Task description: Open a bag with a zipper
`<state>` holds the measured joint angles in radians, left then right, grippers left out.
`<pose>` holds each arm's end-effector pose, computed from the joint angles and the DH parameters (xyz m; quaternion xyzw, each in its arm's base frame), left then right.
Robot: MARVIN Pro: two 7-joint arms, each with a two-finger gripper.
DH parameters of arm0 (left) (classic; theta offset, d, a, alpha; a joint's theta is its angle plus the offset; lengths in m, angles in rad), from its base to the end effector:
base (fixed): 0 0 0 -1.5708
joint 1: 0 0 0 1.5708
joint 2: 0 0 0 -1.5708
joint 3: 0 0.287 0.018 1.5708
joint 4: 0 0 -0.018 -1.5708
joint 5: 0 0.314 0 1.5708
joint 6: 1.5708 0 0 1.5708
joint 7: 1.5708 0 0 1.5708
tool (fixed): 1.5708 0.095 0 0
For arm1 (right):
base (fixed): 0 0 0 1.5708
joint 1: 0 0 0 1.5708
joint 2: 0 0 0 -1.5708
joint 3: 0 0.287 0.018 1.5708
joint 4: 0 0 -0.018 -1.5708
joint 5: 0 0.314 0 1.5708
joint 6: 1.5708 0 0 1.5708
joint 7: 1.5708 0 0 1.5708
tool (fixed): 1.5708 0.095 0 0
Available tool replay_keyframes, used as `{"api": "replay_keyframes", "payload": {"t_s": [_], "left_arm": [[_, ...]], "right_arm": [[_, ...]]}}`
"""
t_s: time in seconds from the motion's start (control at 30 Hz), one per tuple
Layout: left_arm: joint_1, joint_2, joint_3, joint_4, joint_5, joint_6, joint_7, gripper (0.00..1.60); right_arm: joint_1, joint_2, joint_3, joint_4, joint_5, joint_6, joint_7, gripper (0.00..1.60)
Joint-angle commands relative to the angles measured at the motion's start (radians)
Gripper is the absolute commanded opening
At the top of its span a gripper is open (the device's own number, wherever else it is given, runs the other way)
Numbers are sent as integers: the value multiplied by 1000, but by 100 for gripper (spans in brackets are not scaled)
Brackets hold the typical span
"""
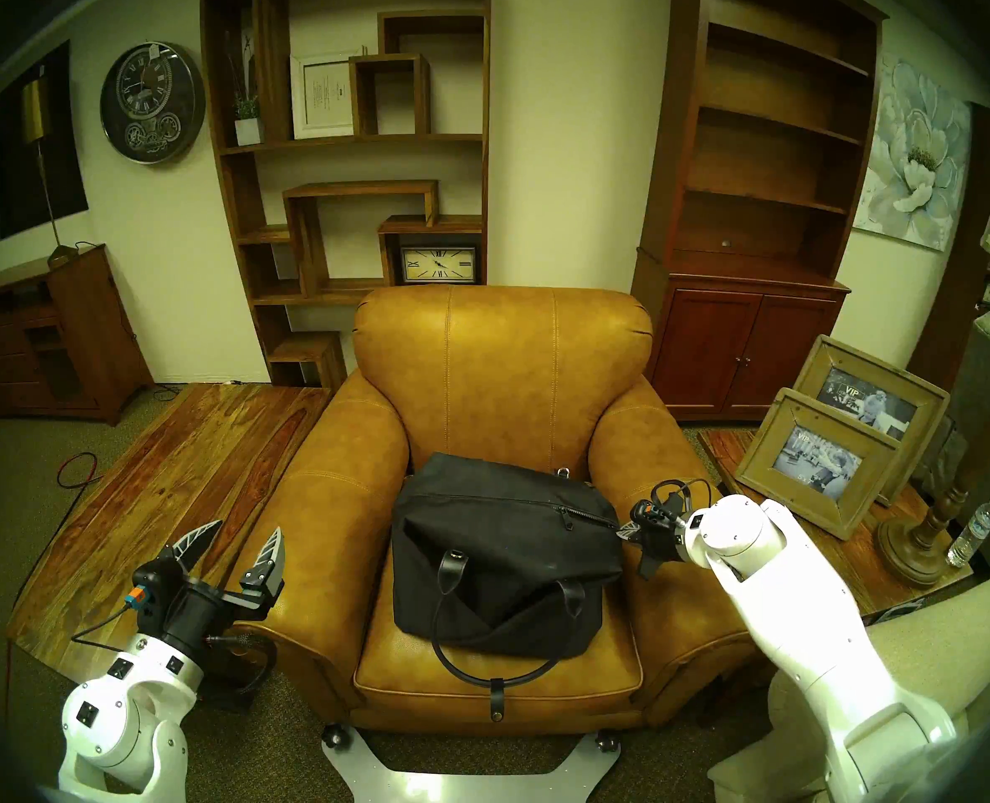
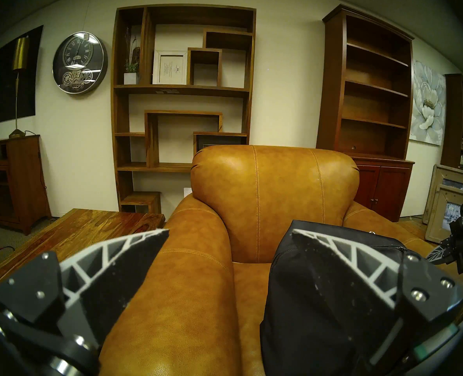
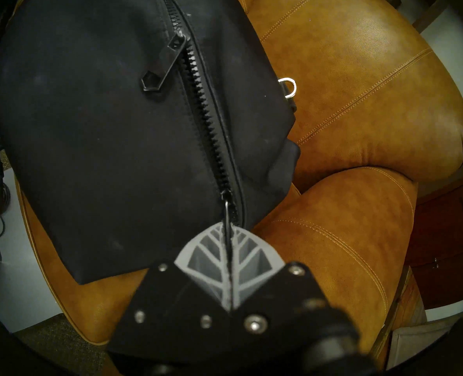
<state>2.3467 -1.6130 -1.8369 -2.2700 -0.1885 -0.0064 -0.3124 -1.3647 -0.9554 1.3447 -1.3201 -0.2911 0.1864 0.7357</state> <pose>0.2093 0.0590 -0.2592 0.7228 -0.0119 0.6895 0.0450 0.4355 -0.1332 -0.3499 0.7835 0.4911 0.3787 0.0402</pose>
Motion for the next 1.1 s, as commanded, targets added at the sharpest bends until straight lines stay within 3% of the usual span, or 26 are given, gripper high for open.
{"api": "replay_keyframes", "payload": {"t_s": [0.0,0.27,0.53,0.63,0.77,1.07], "left_arm": [[1,2,0,-23,1,-1,-2,160],[0,2,0,-22,1,-2,-2,160],[0,2,0,-22,1,-2,-2,160],[-1,2,0,-21,1,-3,-2,160],[-1,2,0,-21,1,-3,-2,160],[-2,2,0,-19,1,-3,-2,160]], "right_arm": [[18,-6,42,14,34,31,1,0],[60,23,56,29,49,69,55,0],[66,-13,88,74,85,91,40,0],[88,-41,131,91,146,126,53,0],[107,-39,143,94,162,141,61,0],[187,-44,179,176,233,261,135,0]]}}
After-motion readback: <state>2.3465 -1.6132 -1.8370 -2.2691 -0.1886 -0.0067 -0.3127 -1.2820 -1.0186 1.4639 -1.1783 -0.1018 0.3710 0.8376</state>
